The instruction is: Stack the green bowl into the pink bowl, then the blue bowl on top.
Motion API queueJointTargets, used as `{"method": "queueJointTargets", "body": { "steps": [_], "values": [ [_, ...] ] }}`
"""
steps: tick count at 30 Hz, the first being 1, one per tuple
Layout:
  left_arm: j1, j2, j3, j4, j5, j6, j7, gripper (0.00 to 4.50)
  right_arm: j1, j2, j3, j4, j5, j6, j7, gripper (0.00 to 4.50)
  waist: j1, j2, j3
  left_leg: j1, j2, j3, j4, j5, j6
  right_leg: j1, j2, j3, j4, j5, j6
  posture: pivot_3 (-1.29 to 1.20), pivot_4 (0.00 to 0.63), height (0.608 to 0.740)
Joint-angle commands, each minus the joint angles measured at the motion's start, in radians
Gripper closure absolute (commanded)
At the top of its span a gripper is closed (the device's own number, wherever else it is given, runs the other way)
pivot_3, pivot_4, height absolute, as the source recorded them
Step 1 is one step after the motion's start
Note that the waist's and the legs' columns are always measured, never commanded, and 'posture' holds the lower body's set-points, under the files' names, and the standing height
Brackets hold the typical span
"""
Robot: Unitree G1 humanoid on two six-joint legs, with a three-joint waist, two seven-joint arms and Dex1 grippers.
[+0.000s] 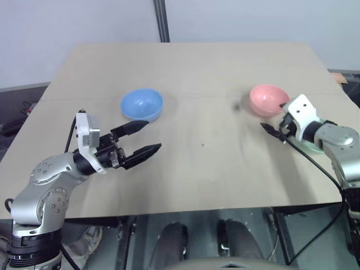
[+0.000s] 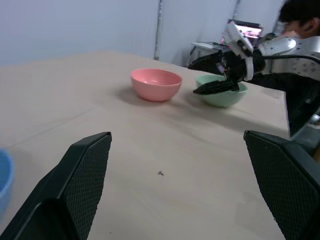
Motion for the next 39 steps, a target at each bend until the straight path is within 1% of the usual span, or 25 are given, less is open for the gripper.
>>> {"method": "queueJointTargets", "body": {
  "steps": [1, 4, 5, 6, 7, 8, 9, 10, 11, 14, 15, 19, 22, 23, 25, 27, 30, 32, 33, 36, 37, 39],
  "values": [
    [0.018, 0.010, 0.043, -0.064, -0.040, 0.004, 0.019, 0.02, -0.109, 0.005, 0.045, 0.159, -0.066, -0.102, 0.057, 0.00, -0.002, 0.000, 0.000, -0.002, 0.000, 0.001, 0.000, 0.000, -0.001, -0.002, 0.000, 0.000, 0.000, 0.000, 0.000, 0.00, 0.150, 0.740],
    [0.053, 0.015, 0.062, -0.100, -0.057, 0.010, 0.032, 0.02, -0.183, 0.028, 0.072, 0.288, -0.102, -0.155, 0.076, 0.00, -0.005, 0.000, 0.000, -0.003, 0.000, 0.001, 0.000, 0.000, -0.001, -0.002, -0.001, 0.001, -0.002, 0.000, 0.001, 0.00, 0.150, 0.740],
    [0.065, 0.017, 0.072, -0.111, -0.066, 0.012, 0.033, 0.00, -0.203, 0.034, 0.077, 0.323, -0.112, -0.169, 0.082, 0.54, -0.004, 0.000, 0.000, -0.004, 0.000, 0.001, 0.000, 0.000, -0.001, -0.002, -0.001, 0.001, -0.003, 0.000, 0.001, 0.00, 0.150, 0.740],
    [0.075, 0.019, 0.081, -0.121, -0.081, 0.018, 0.032, 0.00, -0.217, 0.039, 0.081, 0.348, -0.119, -0.182, 0.092, 0.78, -0.005, 0.000, 0.000, -0.004, 0.000, 0.001, -0.001, 0.000, -0.001, -0.002, -0.002, 0.000, -0.003, 0.000, 0.001, 0.00, 0.150, 0.740],
    [0.089, 0.020, 0.091, -0.130, -0.090, 0.017, 0.026, 0.00, -0.231, 0.046, 0.084, 0.375, -0.128, -0.197, 0.098, 1.39, -0.004, 0.000, 0.000, -0.004, 0.000, 0.001, -0.001, 0.000, -0.001, -0.002, -0.002, 0.001, -0.003, 0.000, 0.001, 0.00, 0.150, 0.740],
    [0.099, 0.020, 0.100, -0.137, -0.104, 0.019, 0.022, 0.00, -0.243, 0.050, 0.091, 0.396, -0.136, -0.212, 0.109, 1.74, -0.004, 0.000, 0.000, -0.004, 0.000, 0.001, -0.001, 0.000, -0.001, -0.002, -0.002, 0.000, -0.003, 0.000, 0.001, 0.00, 0.150, 0.740],
    [0.105, 0.020, 0.106, -0.141, -0.112, 0.019, 0.018, 0.00, -0.250, 0.054, 0.094, 0.408, -0.139, -0.223, 0.117, 2.35, -0.004, 0.000, 0.000, -0.003, 0.000, 0.001, 0.000, 0.000, -0.001, -0.002, -0.002, 0.000, -0.003, 0.000, 0.001, 0.00, 0.150, 0.740],
    [0.110, 0.021, 0.109, -0.145, -0.117, 0.018, 0.019, 0.00, -0.258, 0.060, 0.096, 0.422, -0.142, -0.233, 0.124, 2.44, -0.005, 0.000, 0.000, -0.003, 0.000, 0.001, 0.000, 0.000, -0.001, -0.002, -0.002, 0.000, -0.002, 0.000, 0.001, 0.00, 0.150, 0.740],
    [0.113, 0.023, 0.111, -0.146, -0.120, 0.018, 0.019, 0.00, -0.264, 0.065, 0.096, 0.432, -0.145, -0.241, 0.130, 2.72, -0.006, 0.000, 0.000, -0.002, 0.000, 0.001, 0.000, 0.000, -0.001, -0.001, -0.002, 0.000, -0.001, 0.000, 0.001, 0.00, 0.150, 0.740],
    [0.119, 0.027, 0.109, -0.146, -0.122, 0.011, 0.024, 0.00, -0.280, 0.078, 0.093, 0.466, -0.163, -0.270, 0.127, 3.94, -0.007, 0.000, 0.000, -0.001, 0.000, 0.001, 0.000, 0.000, -0.001, -0.001, -0.001, 0.001, 0.001, 0.000, 0.001, 0.00, 0.150, 0.740],
    [0.120, 0.027, 0.107, -0.146, -0.123, 0.010, 0.024, 0.00, -0.283, 0.081, 0.094, 0.475, -0.172, -0.283, 0.122, 4.47, -0.007, 0.000, 0.000, -0.001, 0.000, 0.001, 0.000, 0.000, -0.001, -0.001, -0.001, 0.001, 0.001, 0.000, 0.001, 0.00, 0.150, 0.740],
    [0.116, 0.025, 0.100, -0.141, -0.118, 0.003, 0.025, 0.00, -0.289, 0.086, 0.095, 0.481, -0.201, -0.334, 0.114, 4.47, -0.007, 0.000, 0.000, -0.001, 0.000, 0.001, 0.000, 0.001, -0.003, -0.001, 0.000, 0.000, 0.001, 0.000, 0.001, 0.00, 0.150, 0.740],
    [0.111, 0.023, 0.095, -0.130, -0.114, -0.001, 0.023, 0.00, -0.282, 0.090, 0.088, 0.448, -0.205, -0.360, 0.116, 4.47, -0.007, 0.000, 0.000, -0.001, 0.000, 0.001, 0.000, 0.001, -0.003, -0.002, -0.001, 0.001, 0.001, 0.000, 0.001, 0.00, 0.150, 0.740],
    [0.110, 0.023, 0.095, -0.125, -0.112, -0.001, 0.023, 0.00, -0.271, 0.089, 0.085, 0.405, -0.201, -0.370, 0.125, 4.47, -0.007, 0.000, 0.000, -0.001, 0.000, 0.001, 0.000, 0.001, -0.003, -0.002, -0.001, 0.001, 0.001, 0.000, 0.001, 0.00, 0.150, 0.740],
    [0.104, 0.025, 0.096, -0.114, -0.111, 0.001, 0.022, 0.00, -0.197, 0.081, 0.071, 0.154, -0.068, -0.278, 0.259, 4.47, -0.006, 0.001, 0.001, -0.001, 0.001, 0.001, 0.000, 0.001, -0.003, -0.002, -0.001, 0.001, 0.001, 0.000, 0.001, 0.00, 0.150, 0.740],
    [0.099, 0.025, 0.099, -0.100, -0.110, 0.001, 0.026, 0.00, -0.111, 0.060, 0.073, -0.083, 0.034, -0.149, 0.341, 4.47, -0.005, 0.001, 0.001, -0.002, 0.002, 0.000, 0.000, 0.001, -0.003, -0.002, 0.000, 0.000, 0.001, 0.000, 0.001, 0.00, 0.150, 0.740],
    [0.087, 0.022, 0.096, -0.075, -0.101, -0.003, 0.028, 0.00, 0.017, 0.034, 0.121, -0.340, 0.069, -0.046, 0.366, 4.47, -0.003, 0.001, 0.001, -0.002, 0.003, -0.002, -0.001, 0.001, -0.003, -0.001, -0.001, -0.002, 0.001, 0.000, 0.001, 0.00, 0.150, 0.740],
    [0.071, 0.021, 0.086, -0.054, -0.090, -0.010, 0.025, 0.00, 0.073, 0.056, 0.169, -0.416, 0.046, 0.002, 0.333, 4.47, 0.004, 0.000, 0.000, -0.002, 0.002, -0.002, 0.000, 0.001, -0.002, -0.001, -0.002, -0.003, 0.000, 0.000, 0.001, 0.00, 0.150, 0.740],
    [0.064, 0.020, 0.081, -0.046, -0.086, -0.012, 0.024, 0.00, 0.083, 0.071, 0.189, -0.423, 0.034, 0.023, 0.315, 4.47, 0.003, -0.001, 0.000, -0.001, 0.002, -0.002, 0.000, 0.000, 0.000, 0.000, -0.002, -0.003, 0.000, 0.000, 0.001, 0.00, 0.150, 0.740],
    [0.042, 0.017, 0.062, -0.021, -0.073, -0.022, 0.011, 0.00, 0.078, 0.115, 0.258, -0.354, -0.046, 0.062, 0.256, 4.47, -0.002, -0.001, 0.001, -0.001, 0.001, -0.001, 0.003, 0.000, 0.000, 0.000, -0.002, -0.002, 0.001, -0.001, -0.001, 0.00, 0.150, 0.740],
    [0.034, 0.016, 0.057, -0.015, -0.070, -0.022, 0.009, 0.00, 0.074, 0.117, 0.270, -0.328, -0.068, 0.055, 0.249, 4.16, -0.004, -0.001, 0.001, -0.001, 0.001, 0.000, 0.003, 0.000, 0.000, 0.000, -0.002, -0.002, 0.001, -0.001, -0.001, 0.00, 0.150, 0.740],
    [0.022, 0.016, 0.051, -0.006, -0.066, -0.023, 0.004, 0.00, 0.072, 0.116, 0.266, -0.314, -0.063, 0.073, 0.255, 3.26, -0.003, -0.001, 0.001, 0.002, 0.001, -0.001, 0.004, 0.001, 0.000, 0.003, -0.002, -0.002, 0.001, -0.001, 0.000, 0.00, 0.150, 0.740]
  ]
}}
